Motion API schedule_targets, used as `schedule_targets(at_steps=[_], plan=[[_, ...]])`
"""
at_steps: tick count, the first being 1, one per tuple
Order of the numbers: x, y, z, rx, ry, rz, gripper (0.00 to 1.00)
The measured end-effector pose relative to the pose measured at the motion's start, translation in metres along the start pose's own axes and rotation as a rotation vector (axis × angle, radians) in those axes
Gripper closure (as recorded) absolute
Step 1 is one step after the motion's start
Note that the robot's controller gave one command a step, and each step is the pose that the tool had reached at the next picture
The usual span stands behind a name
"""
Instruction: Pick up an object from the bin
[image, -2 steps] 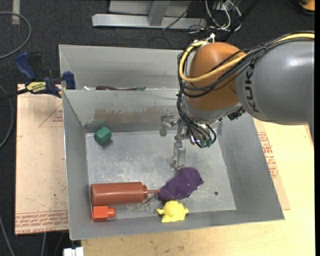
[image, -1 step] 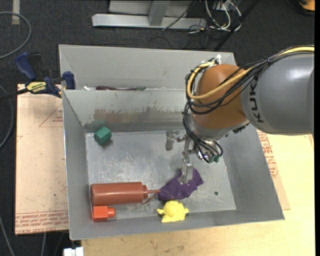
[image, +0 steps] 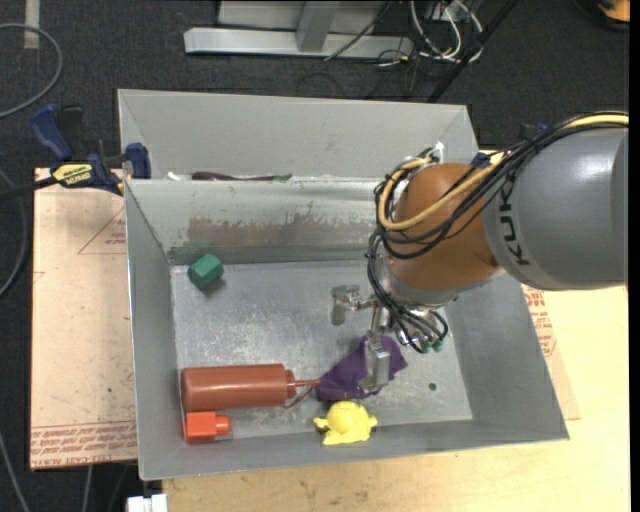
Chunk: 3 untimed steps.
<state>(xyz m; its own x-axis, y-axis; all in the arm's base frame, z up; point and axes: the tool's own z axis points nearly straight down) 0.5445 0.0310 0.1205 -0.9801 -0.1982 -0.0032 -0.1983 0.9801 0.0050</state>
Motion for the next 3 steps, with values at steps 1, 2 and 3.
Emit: schedule_targets(at_steps=[1, 2, 3], plan=[[0.0, -0.033, 0.05, 0.004, 0.003, -0.288, 1.0], [0.0, -0.033, 0.05, 0.004, 0.003, -0.288, 1.0], [-0.014, -0.025, -0.16, 0.008, -0.01, -0.321, 1.0]])
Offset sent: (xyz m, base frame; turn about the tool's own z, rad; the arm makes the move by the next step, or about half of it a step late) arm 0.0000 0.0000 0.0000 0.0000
